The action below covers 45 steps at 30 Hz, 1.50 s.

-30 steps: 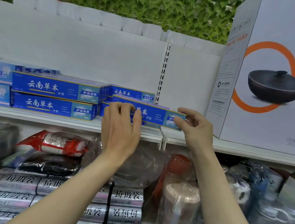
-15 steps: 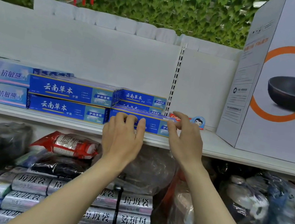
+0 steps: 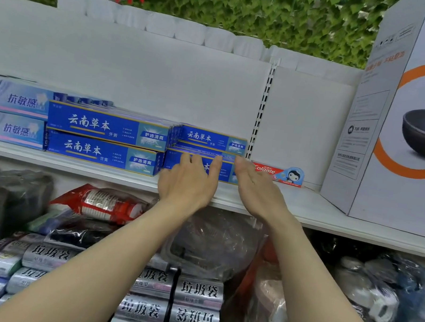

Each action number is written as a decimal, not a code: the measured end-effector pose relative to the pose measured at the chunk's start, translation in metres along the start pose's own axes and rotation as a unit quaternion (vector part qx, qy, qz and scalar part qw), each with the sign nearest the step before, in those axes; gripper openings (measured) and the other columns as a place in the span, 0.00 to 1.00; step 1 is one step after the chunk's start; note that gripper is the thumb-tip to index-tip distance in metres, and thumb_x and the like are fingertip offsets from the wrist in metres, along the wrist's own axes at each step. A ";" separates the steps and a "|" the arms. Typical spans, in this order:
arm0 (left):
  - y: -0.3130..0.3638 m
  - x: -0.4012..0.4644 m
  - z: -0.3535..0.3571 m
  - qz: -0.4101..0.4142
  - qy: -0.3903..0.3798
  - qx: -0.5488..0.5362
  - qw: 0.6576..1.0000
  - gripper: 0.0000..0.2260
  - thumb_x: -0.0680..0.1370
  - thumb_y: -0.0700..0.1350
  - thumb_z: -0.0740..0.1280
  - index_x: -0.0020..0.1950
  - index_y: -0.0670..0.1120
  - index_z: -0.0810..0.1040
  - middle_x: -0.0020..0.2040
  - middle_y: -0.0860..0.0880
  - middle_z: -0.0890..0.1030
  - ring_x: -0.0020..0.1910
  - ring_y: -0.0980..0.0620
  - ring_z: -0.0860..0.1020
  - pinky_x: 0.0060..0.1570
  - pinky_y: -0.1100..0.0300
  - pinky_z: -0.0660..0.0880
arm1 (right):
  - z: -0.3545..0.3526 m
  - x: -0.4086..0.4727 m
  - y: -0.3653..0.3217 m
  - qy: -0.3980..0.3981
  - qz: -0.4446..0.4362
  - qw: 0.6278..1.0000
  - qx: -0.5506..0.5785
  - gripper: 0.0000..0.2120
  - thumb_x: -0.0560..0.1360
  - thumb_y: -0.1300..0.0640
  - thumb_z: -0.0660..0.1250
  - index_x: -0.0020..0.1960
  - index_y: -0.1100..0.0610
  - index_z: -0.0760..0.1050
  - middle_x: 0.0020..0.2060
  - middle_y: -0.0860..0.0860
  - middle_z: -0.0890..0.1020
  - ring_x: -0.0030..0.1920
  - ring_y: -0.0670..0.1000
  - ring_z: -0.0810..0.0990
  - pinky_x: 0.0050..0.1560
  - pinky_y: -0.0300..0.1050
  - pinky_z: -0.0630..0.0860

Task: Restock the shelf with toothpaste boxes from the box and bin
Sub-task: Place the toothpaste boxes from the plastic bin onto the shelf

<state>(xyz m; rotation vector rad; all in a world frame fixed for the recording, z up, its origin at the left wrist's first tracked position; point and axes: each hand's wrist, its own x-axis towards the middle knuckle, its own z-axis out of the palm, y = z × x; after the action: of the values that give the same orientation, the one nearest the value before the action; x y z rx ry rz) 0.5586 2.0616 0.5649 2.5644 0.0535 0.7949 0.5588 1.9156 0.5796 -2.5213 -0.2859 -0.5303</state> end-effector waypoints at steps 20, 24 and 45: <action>-0.004 -0.029 -0.092 -0.056 0.074 -0.350 0.932 0.21 0.83 0.63 0.52 0.61 0.49 0.73 0.56 0.52 0.75 0.56 0.52 0.73 0.54 0.55 0.68 | -0.012 -0.018 -0.074 0.031 -0.043 0.929 0.365 0.24 0.82 0.37 0.51 0.64 0.52 0.74 0.52 0.43 0.79 0.52 0.39 0.80 0.52 0.35 0.76; -0.042 -0.044 -0.120 -0.103 0.088 -0.394 0.909 0.23 0.75 0.68 0.54 0.54 0.52 0.74 0.53 0.55 0.77 0.60 0.47 0.78 0.65 0.44 0.72 | 0.016 -0.024 -0.122 -0.018 -0.072 0.918 0.390 0.28 0.71 0.30 0.50 0.59 0.45 0.75 0.58 0.46 0.79 0.62 0.52 0.76 0.67 0.57 0.71; -0.413 -0.131 -0.194 -0.386 0.188 -0.389 0.815 0.22 0.73 0.67 0.58 0.55 0.52 0.74 0.56 0.52 0.78 0.58 0.48 0.77 0.64 0.43 0.74 | 0.318 -0.087 -0.377 -0.309 -0.074 0.852 0.416 0.12 0.82 0.41 0.56 0.52 0.45 0.74 0.55 0.46 0.78 0.60 0.52 0.77 0.65 0.57 0.74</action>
<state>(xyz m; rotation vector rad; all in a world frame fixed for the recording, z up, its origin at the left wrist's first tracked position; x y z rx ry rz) 0.3827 2.4900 0.4598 1.3808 0.6921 0.7495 0.4642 2.3959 0.4719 -1.7294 -0.7631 0.3421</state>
